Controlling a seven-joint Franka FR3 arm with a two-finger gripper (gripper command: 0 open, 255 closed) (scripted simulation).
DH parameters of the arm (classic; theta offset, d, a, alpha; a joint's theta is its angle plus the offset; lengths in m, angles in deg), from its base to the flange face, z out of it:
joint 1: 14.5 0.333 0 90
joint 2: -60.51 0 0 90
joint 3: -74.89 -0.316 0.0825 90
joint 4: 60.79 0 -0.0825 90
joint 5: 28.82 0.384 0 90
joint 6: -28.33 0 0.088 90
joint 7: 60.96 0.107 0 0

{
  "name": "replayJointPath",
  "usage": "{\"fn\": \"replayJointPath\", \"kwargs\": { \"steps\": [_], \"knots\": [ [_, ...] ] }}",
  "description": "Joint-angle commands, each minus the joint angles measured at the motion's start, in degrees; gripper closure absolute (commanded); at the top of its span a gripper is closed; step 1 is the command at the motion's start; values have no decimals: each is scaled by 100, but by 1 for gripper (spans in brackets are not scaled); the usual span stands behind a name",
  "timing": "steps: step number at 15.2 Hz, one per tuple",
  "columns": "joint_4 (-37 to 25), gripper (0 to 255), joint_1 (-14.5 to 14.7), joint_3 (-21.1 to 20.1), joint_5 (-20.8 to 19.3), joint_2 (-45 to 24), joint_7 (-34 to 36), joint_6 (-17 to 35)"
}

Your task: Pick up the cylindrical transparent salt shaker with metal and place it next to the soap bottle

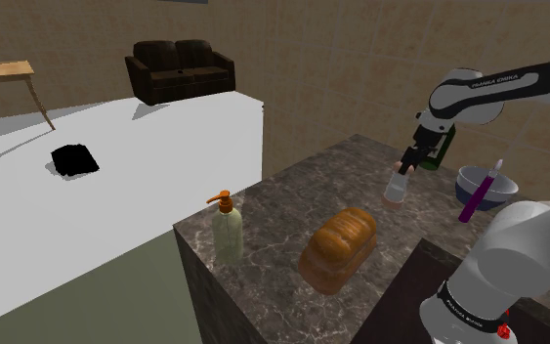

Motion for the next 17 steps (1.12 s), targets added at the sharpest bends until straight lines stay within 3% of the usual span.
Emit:
{"fn": "replayJointPath", "kwargs": {
  "steps": [1,17],
  "knots": [
    [-84,255,-20,-62,-6,78,38,-160],
    [-1039,255,-45,-484,88,442,257,-1463]
  ]
}}
